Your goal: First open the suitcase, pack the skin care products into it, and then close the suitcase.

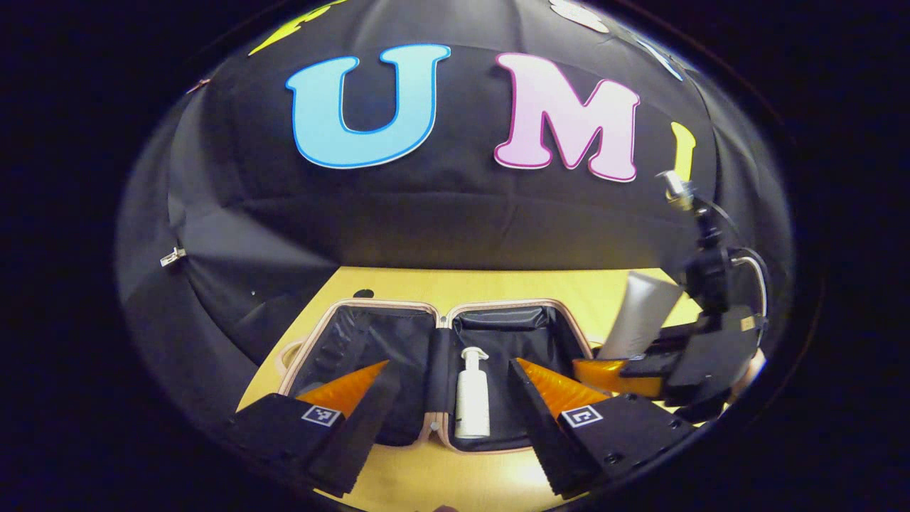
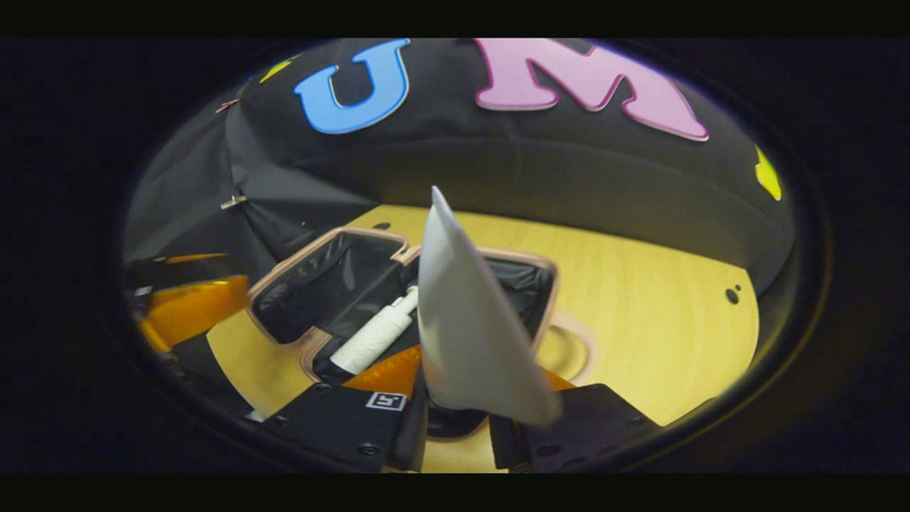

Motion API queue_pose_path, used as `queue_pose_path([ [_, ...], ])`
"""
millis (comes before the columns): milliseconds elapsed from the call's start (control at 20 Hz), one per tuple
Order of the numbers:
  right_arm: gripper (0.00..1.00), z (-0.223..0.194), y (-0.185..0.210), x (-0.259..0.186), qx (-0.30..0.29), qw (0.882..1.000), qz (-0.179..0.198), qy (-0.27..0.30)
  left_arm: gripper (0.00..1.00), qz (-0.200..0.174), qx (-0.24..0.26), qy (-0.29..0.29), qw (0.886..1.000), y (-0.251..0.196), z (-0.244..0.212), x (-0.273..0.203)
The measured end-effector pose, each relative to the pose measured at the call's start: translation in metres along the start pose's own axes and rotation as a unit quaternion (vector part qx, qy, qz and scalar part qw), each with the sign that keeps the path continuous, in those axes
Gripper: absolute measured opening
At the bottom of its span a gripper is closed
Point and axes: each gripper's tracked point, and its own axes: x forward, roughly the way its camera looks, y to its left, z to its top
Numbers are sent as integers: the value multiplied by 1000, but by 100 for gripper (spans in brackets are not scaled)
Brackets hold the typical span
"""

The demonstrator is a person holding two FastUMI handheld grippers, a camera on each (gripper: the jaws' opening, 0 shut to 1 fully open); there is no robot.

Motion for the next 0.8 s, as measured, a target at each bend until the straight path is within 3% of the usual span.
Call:
queue_pose_path([
  [50,34,-4,2,12,16,1000,-6,12,96,0,-2,-10,1000,9,2,-9],
  [300,32,-39,-2,55,49,994,-43,92,96,20,-5,-16,1000,53,-4,-31],
  [400,34,-50,-4,60,78,989,-53,114,96,63,-2,-21,998,80,-3,-34],
  [500,36,-51,-5,62,103,986,-62,114,93,81,-3,-36,996,97,4,-38],
  [550,43,-52,-6,62,101,986,-65,114,96,84,-7,-38,996,101,5,-39],
  [700,47,-43,-3,60,108,987,-66,101,96,89,-45,-32,995,117,-4,-39],
  [750,60,-37,-1,59,112,987,-65,93,96,90,-57,-34,994,124,-6,-37],
  [800,54,-28,2,56,119,988,-60,80,96,97,-64,-37,992,134,-7,-36],
])
